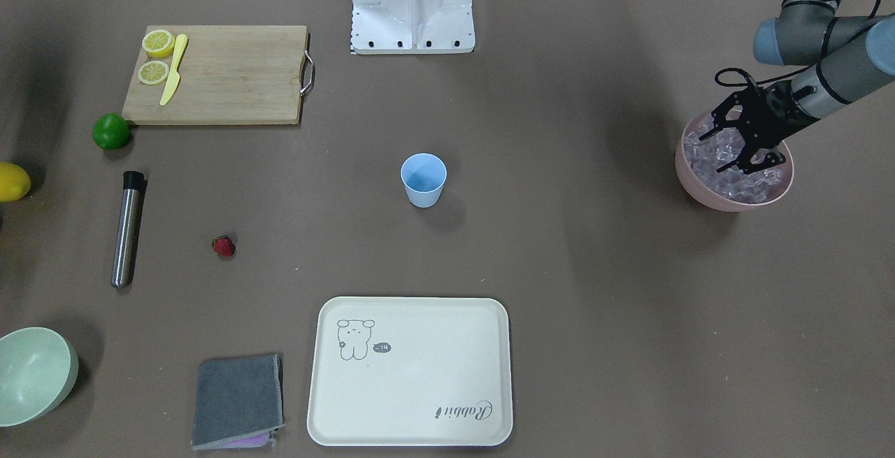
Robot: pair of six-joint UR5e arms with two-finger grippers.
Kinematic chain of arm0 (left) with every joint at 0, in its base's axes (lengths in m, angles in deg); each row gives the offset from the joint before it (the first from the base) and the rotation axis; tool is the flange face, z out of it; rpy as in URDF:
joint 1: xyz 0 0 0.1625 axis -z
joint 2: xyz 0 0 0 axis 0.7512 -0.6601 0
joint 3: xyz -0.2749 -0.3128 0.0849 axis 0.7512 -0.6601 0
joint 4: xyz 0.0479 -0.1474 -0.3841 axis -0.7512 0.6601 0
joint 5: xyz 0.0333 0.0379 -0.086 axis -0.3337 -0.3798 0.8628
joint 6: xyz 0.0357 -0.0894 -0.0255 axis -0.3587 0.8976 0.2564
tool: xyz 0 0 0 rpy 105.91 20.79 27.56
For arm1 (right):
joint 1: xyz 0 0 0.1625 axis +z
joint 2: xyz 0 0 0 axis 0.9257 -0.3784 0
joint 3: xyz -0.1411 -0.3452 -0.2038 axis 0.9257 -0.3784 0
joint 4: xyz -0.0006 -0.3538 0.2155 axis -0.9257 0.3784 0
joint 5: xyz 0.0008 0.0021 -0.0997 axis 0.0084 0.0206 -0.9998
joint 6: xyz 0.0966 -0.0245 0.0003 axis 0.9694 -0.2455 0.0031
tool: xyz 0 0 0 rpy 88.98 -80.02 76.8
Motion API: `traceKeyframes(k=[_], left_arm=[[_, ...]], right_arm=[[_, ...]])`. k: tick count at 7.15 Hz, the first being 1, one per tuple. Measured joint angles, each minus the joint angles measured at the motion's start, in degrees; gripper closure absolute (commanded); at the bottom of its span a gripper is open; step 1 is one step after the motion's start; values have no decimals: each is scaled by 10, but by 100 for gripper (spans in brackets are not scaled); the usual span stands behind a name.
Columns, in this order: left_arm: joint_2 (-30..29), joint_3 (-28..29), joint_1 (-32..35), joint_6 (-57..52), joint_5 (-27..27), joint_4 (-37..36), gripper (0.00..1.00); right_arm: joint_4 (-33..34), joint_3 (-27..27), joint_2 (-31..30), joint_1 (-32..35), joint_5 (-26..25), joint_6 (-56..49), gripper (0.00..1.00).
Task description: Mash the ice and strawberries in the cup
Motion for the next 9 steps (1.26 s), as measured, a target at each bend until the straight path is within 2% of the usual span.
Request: traceKeyframes(k=[3, 5, 6, 7, 8, 9], left_arm=[[8, -4, 2, 2, 9, 0, 100], [12, -11, 11, 3, 33, -3, 100], [12, -15, 15, 3, 41, -7, 96], [12, -17, 18, 3, 46, -11, 22], [12, -17, 21, 3, 47, -11, 7], [16, -17, 23, 2, 45, -11, 4]], right_arm=[[0, 1, 0, 0, 0, -1, 0], [0, 2, 0, 0, 0, -1, 0], [0, 3, 0, 0, 0, 0, 0], [0, 3, 0, 0, 0, 1, 0], [0, 3, 0, 0, 0, 1, 0], [0, 3, -1, 0, 0, 1, 0]])
